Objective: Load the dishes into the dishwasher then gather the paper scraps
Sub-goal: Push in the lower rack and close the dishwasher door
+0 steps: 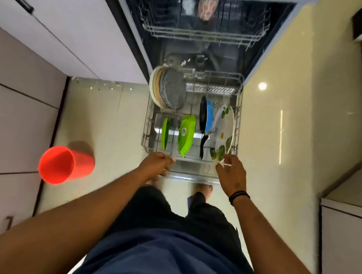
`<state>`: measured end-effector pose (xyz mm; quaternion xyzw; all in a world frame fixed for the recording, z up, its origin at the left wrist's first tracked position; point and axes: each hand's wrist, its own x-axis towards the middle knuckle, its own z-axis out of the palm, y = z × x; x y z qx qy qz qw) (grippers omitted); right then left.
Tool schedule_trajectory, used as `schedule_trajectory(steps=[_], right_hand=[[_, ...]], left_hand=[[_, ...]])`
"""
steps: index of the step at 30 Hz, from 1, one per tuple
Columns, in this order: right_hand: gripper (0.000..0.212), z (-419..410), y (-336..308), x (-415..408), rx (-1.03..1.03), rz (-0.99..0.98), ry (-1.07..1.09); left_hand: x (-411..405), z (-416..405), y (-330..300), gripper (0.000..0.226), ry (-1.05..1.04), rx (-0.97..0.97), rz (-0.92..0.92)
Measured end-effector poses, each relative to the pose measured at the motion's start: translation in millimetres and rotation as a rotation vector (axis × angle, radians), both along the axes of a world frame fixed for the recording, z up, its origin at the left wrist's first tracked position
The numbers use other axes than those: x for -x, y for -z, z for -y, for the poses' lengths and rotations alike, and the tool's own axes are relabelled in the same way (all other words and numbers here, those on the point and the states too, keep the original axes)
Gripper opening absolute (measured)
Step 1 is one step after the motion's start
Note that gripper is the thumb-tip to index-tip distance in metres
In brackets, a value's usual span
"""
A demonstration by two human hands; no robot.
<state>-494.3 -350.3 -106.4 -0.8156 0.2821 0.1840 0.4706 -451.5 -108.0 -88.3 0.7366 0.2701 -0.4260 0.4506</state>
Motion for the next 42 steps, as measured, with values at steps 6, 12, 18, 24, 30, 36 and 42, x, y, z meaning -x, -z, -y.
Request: schedule_trajectory(steps=[6,12,18,24,30,36,42], right_hand=[[0.048,13,69,3,0.012,-0.072,0.097],[0.077,8,148,-19,0.059,-0.109,0.146],[0.042,18,215,-53,0.083,-0.165,0.239],[0.03,33,247,-73,0.13,-0.315,0.223],[0.025,30,254,-76,0.082,-0.343,0.296],[0.011,24,261,-74,0.035,-0.338,0.384],[0.011,16,258,-84,0.067,-0.313,0.353]], left_hand=[[21,26,63,0.018,-0.04,-0.027,-0.152],[-2,36,168,0.017,-0.075,-0.034,-0.282],[-39,35,256,0.019,-0.157,-0.106,-0.282],[-45,23,298,0.027,-0.289,-0.066,-0.3],[-48,23,310,0.021,-0.47,-0.014,-0.327],[-53,32,312,0.023,-0.788,0.085,-0.376],[-56,35,320,0.022,-0.949,0.144,-0.311]])
